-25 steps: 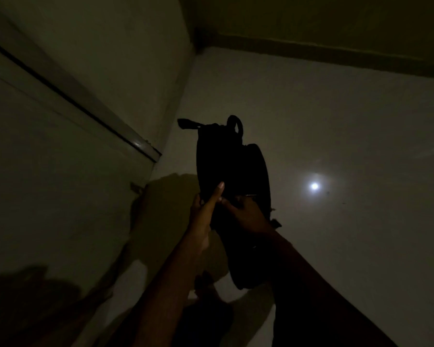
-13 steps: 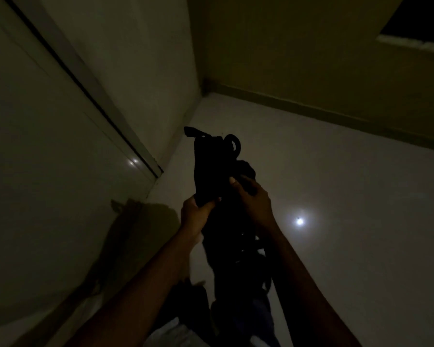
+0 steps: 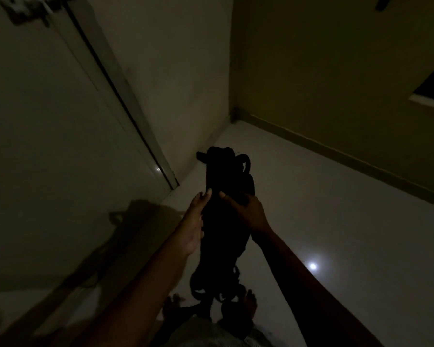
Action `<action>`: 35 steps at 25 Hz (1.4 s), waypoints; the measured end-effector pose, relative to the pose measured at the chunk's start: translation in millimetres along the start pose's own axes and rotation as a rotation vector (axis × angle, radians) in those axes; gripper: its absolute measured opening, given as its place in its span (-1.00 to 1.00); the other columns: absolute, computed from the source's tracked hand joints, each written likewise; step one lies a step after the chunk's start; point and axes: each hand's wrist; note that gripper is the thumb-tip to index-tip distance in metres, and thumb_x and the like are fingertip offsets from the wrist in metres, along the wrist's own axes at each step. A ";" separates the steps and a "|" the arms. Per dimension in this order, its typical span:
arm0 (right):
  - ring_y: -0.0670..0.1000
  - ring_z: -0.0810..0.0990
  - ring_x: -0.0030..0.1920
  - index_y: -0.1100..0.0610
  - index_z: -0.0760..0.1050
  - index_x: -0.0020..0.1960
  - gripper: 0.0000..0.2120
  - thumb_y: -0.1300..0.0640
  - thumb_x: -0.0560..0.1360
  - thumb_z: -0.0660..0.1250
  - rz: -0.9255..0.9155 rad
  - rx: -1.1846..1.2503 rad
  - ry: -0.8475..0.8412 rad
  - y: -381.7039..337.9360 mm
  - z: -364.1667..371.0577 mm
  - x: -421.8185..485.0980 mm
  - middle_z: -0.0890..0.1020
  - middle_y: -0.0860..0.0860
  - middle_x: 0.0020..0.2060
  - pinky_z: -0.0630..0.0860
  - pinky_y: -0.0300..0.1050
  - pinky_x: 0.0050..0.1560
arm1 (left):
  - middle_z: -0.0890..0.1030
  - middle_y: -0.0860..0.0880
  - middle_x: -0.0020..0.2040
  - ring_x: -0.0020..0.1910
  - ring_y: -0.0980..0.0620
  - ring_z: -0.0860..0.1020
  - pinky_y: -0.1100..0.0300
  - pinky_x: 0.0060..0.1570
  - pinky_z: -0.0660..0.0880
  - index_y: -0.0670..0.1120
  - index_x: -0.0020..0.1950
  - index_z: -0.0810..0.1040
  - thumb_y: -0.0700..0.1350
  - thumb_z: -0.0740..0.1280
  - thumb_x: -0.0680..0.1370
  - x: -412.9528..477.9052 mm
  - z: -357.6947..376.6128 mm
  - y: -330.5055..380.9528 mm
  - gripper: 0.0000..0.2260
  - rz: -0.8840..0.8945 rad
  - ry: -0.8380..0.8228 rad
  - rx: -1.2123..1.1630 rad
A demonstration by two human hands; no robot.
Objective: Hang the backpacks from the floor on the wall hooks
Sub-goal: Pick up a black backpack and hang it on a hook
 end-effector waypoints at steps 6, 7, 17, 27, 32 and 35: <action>-0.49 0.52 -0.15 0.05 0.55 0.16 -0.74 0.06 0.49 0.34 -0.105 -0.212 -0.226 11.6 -21.2 -15.8 0.55 -0.32 -0.12 0.34 -0.69 -0.23 | 0.58 -0.20 0.22 0.00 -0.13 0.58 0.12 -0.21 0.60 -0.19 0.25 0.52 -0.07 0.42 0.44 34.8 38.7 9.5 -0.59 -0.012 0.424 -0.244; -0.53 0.51 -0.19 0.00 0.56 0.11 -0.81 0.08 0.51 0.32 -0.078 -0.197 -0.240 11.2 -28.4 -15.1 0.53 -0.37 -0.15 0.34 -0.70 -0.23 | 0.57 -0.22 0.23 0.06 -0.14 0.58 0.02 -0.02 0.57 -0.21 0.25 0.51 -0.13 0.41 0.45 37.6 40.0 6.3 -0.61 -0.013 0.453 -0.261; 0.01 0.61 0.06 0.21 0.60 0.08 -0.73 0.07 0.48 0.36 -0.064 -0.194 0.114 19.5 -84.7 -24.6 0.66 0.12 0.05 0.52 -0.23 0.10 | 0.54 -0.24 0.27 0.20 -0.17 0.55 -0.05 0.24 0.49 -0.26 0.31 0.45 -0.09 0.45 0.43 37.4 50.4 1.9 -0.49 0.196 0.391 0.602; 0.10 0.52 0.21 0.22 0.53 0.19 -0.66 0.16 0.44 0.39 -0.389 -0.374 0.060 -55.2 -95.5 73.4 0.59 0.13 0.17 0.39 -0.20 0.27 | 0.52 -0.12 -0.26 -0.24 0.00 0.49 0.34 -0.39 0.35 -0.31 -0.14 0.62 -0.19 0.44 0.44 79.0 70.7 88.0 -0.83 0.439 0.056 1.233; 0.20 0.56 0.11 0.28 0.59 0.07 -0.78 0.22 0.45 0.36 -0.456 -0.505 0.163 -100.9 -108.2 154.6 0.61 0.26 0.08 0.39 -0.34 0.00 | 0.59 -0.25 -0.34 -0.25 -0.08 0.56 0.26 -0.37 0.30 -0.25 -0.30 0.62 -0.16 0.45 0.42 147.0 82.0 167.4 -0.83 0.519 -0.105 1.373; 0.16 0.66 -0.13 0.35 0.66 -0.18 -0.86 0.27 0.43 0.40 -0.575 -0.605 0.239 -127.6 -118.9 191.0 0.69 0.28 -0.18 0.41 -0.31 -0.20 | 0.68 -0.29 -0.13 -0.11 -0.16 0.63 0.40 -0.28 0.44 -0.26 -0.08 0.68 -0.14 0.53 0.34 180.9 98.8 208.4 -0.75 0.661 -0.142 1.377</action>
Point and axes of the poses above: each hand's wrist, its own x-axis towards the middle knuckle, its own z-axis out of the palm, y = z × x
